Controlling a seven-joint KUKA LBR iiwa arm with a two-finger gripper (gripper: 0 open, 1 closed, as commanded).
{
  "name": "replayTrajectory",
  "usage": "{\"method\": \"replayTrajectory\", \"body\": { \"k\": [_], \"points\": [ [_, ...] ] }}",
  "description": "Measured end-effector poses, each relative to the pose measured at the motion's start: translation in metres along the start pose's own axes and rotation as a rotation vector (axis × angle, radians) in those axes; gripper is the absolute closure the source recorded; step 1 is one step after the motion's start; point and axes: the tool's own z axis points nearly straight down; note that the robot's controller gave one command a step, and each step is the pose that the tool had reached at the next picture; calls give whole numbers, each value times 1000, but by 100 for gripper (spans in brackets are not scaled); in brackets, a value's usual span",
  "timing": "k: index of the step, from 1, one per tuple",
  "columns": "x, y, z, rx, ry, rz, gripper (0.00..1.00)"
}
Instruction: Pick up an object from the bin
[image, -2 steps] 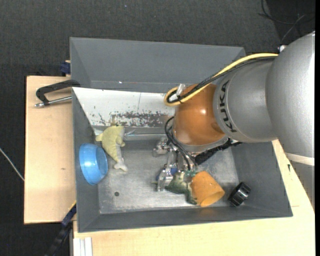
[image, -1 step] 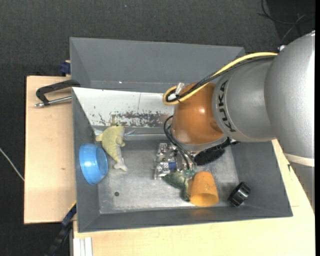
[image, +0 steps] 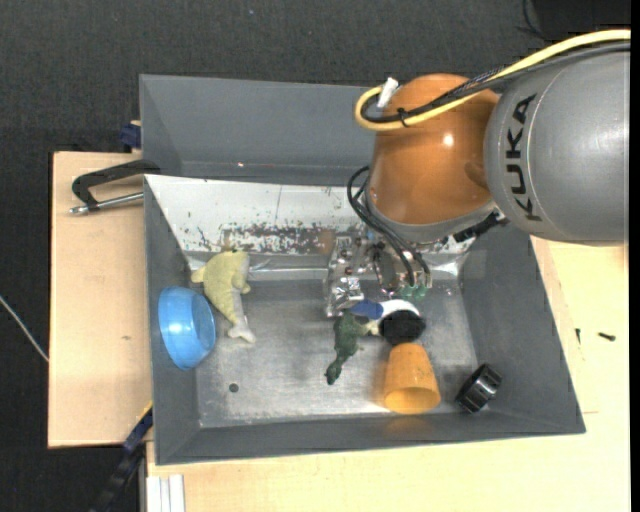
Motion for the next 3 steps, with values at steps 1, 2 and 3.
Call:
{"method": "replayTrajectory", "body": {
  "k": [1,2,3],
  "points": [
    [-2,7,44,0,16,-19,100],
    [-6,4,-94,0,-3,-57,100],
    [-5,4,-89,0,7,-56,0]
  ]
}}
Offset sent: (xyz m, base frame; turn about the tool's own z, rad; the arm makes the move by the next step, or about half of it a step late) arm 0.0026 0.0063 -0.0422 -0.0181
